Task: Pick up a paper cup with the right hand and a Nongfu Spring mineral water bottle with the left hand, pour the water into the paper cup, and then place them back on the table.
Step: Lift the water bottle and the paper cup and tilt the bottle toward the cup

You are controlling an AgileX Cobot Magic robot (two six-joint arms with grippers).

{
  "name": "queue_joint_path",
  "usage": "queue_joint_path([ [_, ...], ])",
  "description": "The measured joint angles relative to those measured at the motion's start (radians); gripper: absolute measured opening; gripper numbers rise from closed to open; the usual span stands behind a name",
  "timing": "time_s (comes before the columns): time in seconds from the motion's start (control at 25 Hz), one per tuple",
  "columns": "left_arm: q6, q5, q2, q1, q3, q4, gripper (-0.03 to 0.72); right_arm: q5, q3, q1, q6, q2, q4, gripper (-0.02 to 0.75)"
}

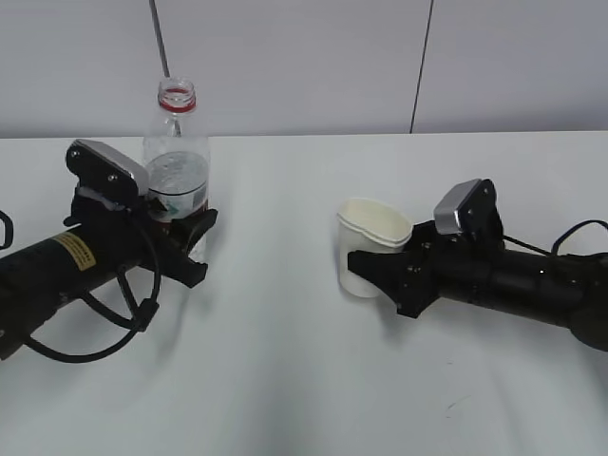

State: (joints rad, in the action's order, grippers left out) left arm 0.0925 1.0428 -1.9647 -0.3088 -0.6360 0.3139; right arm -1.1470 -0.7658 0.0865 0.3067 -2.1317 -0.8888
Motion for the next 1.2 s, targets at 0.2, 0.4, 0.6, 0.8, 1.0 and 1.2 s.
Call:
queue_joint_path([
  [0.2, 0.093, -0.109, 0.069, 0.000, 0.000, 0.001, 0.370, 0.024, 0.000, 0.066, 0.010, 0.042, -0.004, 0.428],
  [0.4, 0.157, -0.170, 0.116, 0.000, 0.002, 0.004, 0.370, 0.029, -0.031, 0.096, 0.082, 0.056, -0.034, 0.428],
  [0.6, 0.255, -0.227, 0.149, 0.000, 0.002, 0.004, 0.368, 0.070, -0.088, 0.118, 0.165, 0.056, -0.110, 0.427],
  [0.8, 0.361, -0.275, 0.179, 0.000, 0.003, -0.008, 0.367, 0.092, -0.147, 0.118, 0.249, 0.056, -0.176, 0.427],
  [1.0, 0.446, -0.296, 0.182, 0.000, 0.007, -0.038, 0.367, 0.107, -0.196, 0.118, 0.344, 0.056, -0.269, 0.427],
  [1.2, 0.504, -0.299, 0.182, 0.000, 0.008, -0.055, 0.367, 0.111, -0.237, 0.118, 0.436, 0.056, -0.355, 0.427],
])
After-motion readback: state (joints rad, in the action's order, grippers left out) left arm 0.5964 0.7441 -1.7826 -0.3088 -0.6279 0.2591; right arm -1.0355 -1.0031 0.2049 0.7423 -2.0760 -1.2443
